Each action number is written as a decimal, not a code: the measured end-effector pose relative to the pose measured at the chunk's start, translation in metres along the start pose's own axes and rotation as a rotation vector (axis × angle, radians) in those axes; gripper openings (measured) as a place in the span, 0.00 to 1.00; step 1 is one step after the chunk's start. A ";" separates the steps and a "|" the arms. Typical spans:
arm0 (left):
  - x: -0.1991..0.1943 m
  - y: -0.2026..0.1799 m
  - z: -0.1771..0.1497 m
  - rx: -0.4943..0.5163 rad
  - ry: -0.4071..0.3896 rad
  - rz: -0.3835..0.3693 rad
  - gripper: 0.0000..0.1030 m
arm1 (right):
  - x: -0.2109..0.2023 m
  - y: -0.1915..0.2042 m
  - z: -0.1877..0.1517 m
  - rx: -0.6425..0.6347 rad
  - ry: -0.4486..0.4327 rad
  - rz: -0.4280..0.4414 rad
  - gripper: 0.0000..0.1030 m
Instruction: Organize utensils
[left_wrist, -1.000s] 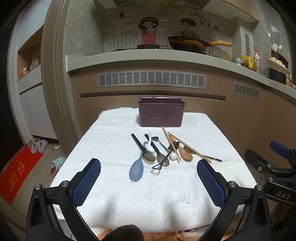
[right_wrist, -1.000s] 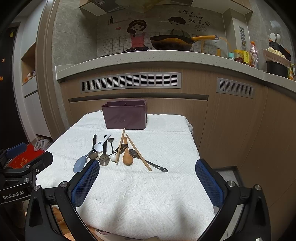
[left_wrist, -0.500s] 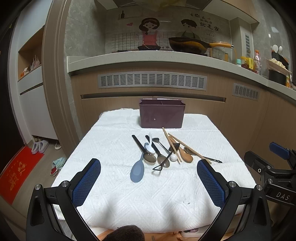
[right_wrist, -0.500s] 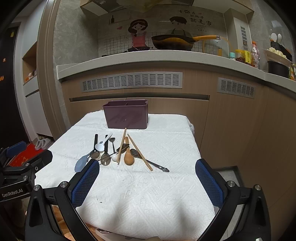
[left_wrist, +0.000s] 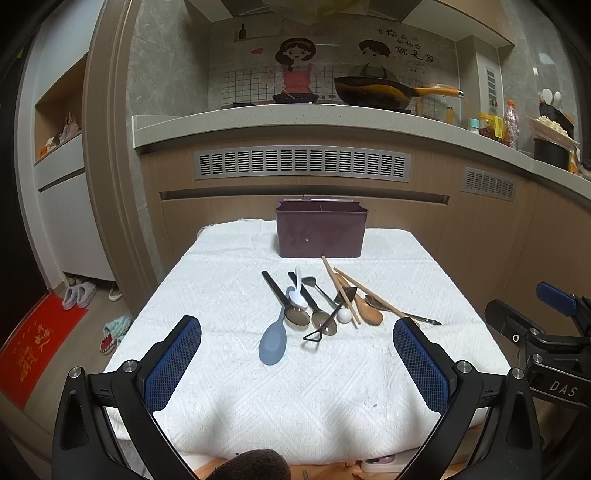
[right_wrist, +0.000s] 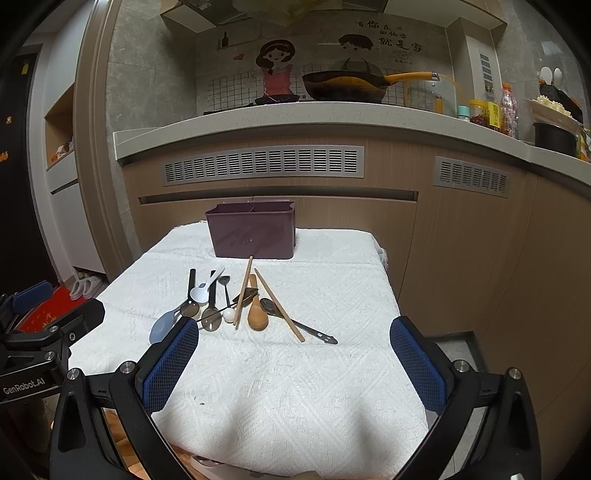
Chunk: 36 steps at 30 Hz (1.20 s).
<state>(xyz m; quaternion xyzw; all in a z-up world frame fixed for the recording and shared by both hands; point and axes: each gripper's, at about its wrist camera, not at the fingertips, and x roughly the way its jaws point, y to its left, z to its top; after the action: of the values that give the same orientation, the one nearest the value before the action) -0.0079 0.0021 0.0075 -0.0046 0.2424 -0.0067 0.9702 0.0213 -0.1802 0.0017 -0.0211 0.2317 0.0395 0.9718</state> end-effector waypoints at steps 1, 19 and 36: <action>0.000 0.000 0.000 0.001 0.001 0.000 1.00 | 0.000 0.000 0.000 0.000 0.000 0.001 1.00; 0.000 -0.001 -0.001 0.001 0.000 0.000 1.00 | 0.001 0.000 0.000 0.002 0.002 0.001 1.00; 0.013 0.002 0.000 -0.007 0.028 -0.031 1.00 | 0.010 -0.001 0.002 0.002 0.012 -0.006 1.00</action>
<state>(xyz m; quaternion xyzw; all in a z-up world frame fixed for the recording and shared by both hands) 0.0037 0.0036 0.0008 -0.0118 0.2559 -0.0207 0.9664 0.0311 -0.1804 -0.0011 -0.0209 0.2375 0.0363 0.9705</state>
